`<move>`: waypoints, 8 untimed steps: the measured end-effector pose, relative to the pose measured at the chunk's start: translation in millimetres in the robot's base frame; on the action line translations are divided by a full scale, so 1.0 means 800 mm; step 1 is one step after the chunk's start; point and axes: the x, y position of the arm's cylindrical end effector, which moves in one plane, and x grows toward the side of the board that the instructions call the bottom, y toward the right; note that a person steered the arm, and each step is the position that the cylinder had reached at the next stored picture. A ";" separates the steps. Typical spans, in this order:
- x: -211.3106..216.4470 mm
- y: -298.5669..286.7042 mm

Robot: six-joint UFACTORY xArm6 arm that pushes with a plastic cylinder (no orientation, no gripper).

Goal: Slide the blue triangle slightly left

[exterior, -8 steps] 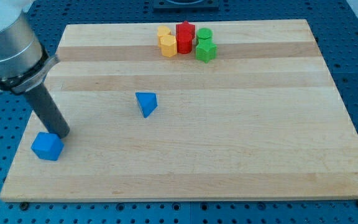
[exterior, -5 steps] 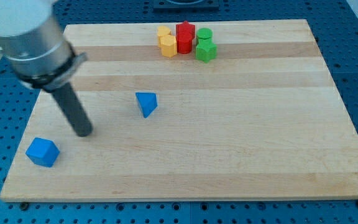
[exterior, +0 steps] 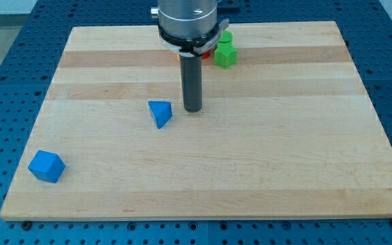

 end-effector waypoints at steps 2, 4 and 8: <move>0.004 -0.021; 0.004 -0.052; 0.039 -0.143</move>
